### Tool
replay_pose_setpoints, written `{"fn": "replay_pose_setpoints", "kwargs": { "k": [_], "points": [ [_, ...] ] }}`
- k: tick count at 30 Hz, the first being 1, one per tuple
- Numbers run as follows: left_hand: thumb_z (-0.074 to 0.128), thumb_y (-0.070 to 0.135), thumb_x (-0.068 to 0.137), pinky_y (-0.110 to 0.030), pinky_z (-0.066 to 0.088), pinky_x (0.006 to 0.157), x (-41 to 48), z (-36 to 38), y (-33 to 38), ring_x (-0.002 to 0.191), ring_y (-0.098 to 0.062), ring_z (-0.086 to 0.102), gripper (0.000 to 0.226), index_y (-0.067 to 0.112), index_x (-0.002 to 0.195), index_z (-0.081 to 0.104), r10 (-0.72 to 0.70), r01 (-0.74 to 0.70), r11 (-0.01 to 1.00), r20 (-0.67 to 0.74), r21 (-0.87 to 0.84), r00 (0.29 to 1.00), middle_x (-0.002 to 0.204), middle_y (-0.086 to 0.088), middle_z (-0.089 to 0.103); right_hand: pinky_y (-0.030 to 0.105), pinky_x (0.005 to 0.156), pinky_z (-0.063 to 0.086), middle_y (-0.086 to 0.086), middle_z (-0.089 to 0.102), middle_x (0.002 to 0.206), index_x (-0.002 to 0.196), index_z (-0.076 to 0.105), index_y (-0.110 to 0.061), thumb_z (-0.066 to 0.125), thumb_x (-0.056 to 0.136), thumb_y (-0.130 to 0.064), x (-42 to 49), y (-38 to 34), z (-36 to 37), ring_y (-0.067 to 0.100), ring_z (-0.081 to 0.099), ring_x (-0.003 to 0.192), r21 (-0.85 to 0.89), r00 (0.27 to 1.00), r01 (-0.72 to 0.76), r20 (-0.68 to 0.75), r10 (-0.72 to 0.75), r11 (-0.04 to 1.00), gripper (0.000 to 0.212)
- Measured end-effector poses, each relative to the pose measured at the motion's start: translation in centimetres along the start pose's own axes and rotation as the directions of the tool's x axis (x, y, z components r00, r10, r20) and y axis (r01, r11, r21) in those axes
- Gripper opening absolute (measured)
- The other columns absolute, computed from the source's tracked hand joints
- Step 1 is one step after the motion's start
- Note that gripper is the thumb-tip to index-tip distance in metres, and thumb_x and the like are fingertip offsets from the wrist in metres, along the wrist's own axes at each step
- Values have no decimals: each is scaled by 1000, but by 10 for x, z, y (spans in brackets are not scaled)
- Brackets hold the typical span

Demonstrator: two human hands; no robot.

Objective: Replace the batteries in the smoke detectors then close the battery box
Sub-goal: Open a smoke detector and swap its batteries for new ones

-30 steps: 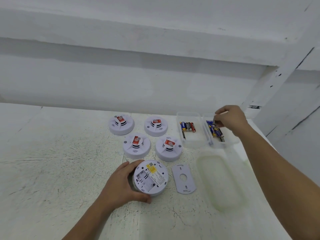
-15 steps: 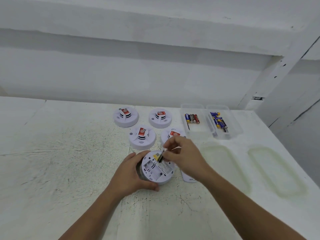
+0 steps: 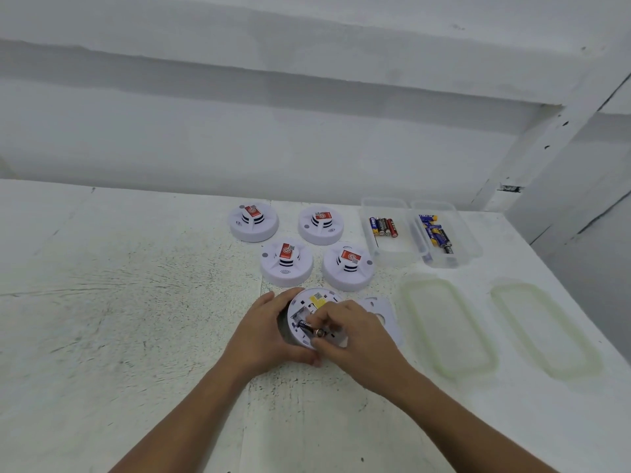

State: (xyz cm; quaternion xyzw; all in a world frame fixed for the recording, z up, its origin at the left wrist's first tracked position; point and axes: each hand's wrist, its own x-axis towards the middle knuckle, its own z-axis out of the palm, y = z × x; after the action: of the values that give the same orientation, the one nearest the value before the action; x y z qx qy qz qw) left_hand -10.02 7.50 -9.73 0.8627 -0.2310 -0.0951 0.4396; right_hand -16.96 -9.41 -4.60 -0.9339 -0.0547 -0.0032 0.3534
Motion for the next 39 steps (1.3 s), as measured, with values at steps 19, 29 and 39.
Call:
{"fn": "replay_pose_setpoints", "kwargs": {
  "k": [19, 29, 39],
  "points": [
    [86, 46, 58, -29, 25, 105, -2, -15, -3, 136, 1, 14, 95, 57, 132, 28, -46, 47, 999, 160, -5, 986, 119, 49, 27, 19, 93, 44, -21, 60, 108, 101, 72, -31, 71, 83, -21, 13, 20, -11, -7, 49, 111, 115, 983, -30, 185, 8, 993, 20],
    [85, 47, 58, -30, 20, 110, 0, -13, -5, 141, -7, 10, 97, 52, 135, 26, -63, 63, 998, 167, 3, 984, 123, 46, 28, 23, 89, 49, -21, 67, 104, 102, 74, -29, 75, 79, -20, 22, 26, -8, -4, 48, 107, 118, 980, -15, 201, -10, 993, 25],
    [84, 49, 57, -32, 20, 112, -1, -14, -6, 141, -7, 8, 100, 48, 140, 28, -72, 74, 997, 173, -5, 982, 129, 42, 30, 14, 86, 47, -12, 67, 111, 102, 75, -25, 69, 81, -13, 17, 30, -6, 3, 45, 112, 183, 976, 42, 201, -79, 982, 25]
  ]
}}
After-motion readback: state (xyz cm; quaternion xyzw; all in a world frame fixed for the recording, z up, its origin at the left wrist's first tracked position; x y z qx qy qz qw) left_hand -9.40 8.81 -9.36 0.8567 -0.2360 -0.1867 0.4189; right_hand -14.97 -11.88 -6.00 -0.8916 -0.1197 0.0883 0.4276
